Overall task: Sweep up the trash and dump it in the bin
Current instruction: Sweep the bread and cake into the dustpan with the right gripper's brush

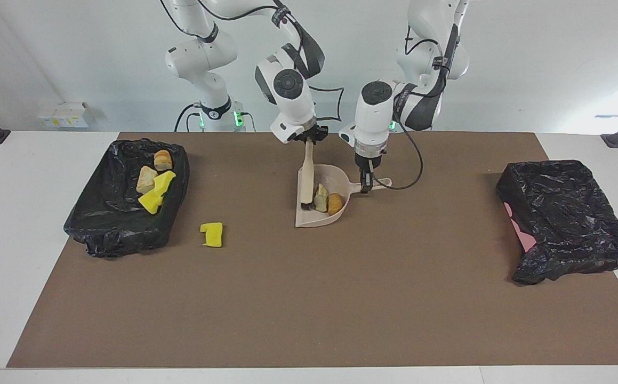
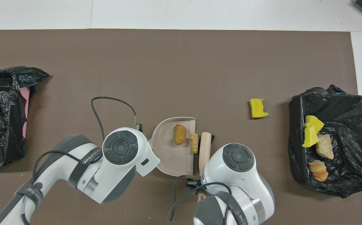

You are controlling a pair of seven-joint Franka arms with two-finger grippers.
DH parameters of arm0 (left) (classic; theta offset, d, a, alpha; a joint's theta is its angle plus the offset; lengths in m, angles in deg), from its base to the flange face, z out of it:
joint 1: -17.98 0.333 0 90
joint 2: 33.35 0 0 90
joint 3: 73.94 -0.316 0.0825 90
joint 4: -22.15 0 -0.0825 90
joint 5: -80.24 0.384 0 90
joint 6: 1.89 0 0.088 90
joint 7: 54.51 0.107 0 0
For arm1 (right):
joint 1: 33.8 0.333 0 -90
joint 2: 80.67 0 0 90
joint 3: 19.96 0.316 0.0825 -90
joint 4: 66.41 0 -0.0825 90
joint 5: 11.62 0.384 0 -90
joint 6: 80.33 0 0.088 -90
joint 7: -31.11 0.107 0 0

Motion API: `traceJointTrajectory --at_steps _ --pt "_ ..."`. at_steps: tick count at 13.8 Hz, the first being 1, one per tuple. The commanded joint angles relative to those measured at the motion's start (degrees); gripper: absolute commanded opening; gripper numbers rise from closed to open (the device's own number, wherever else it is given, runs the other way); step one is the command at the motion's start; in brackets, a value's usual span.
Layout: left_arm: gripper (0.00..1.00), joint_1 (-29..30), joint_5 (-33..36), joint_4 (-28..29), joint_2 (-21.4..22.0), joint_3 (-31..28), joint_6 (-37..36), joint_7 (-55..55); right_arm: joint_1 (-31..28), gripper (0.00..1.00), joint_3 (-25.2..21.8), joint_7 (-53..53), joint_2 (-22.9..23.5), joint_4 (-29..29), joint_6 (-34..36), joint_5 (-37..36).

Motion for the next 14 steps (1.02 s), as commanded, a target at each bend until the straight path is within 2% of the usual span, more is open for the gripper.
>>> traceJointTrajectory --at_steps 1,5,7,12,14 --pt "0.0 -0.37 0.36 0.69 -0.76 -0.77 2.78 -1.77 -1.14 0.0 -0.16 -0.43 0.04 -3.11 5.2 -0.5" --pt "0.0 0.24 0.18 0.51 -1.02 -0.85 2.78 -1.77 -3.77 0.0 -0.08 -0.78 1.44 -9.62 12.94 -9.8" --pt "0.0 2.08 0.18 0.42 -1.2 -0.77 2.78 -1.51 -6.75 0.0 -0.16 -3.05 2.4 -9.98 13.13 -14.38" --pt "0.0 2.09 -1.93 -0.28 -1.82 -0.77 2.69 -5.02 -15.98 0.0 -0.17 -6.57 4.34 -9.89 13.3 -26.85" --pt "0.0 1.74 -1.93 -2.2 -2.6 -0.85 1.29 -6.07 -18.45 0.0 -0.25 -9.64 4.61 -10.07 14.97 -32.73"
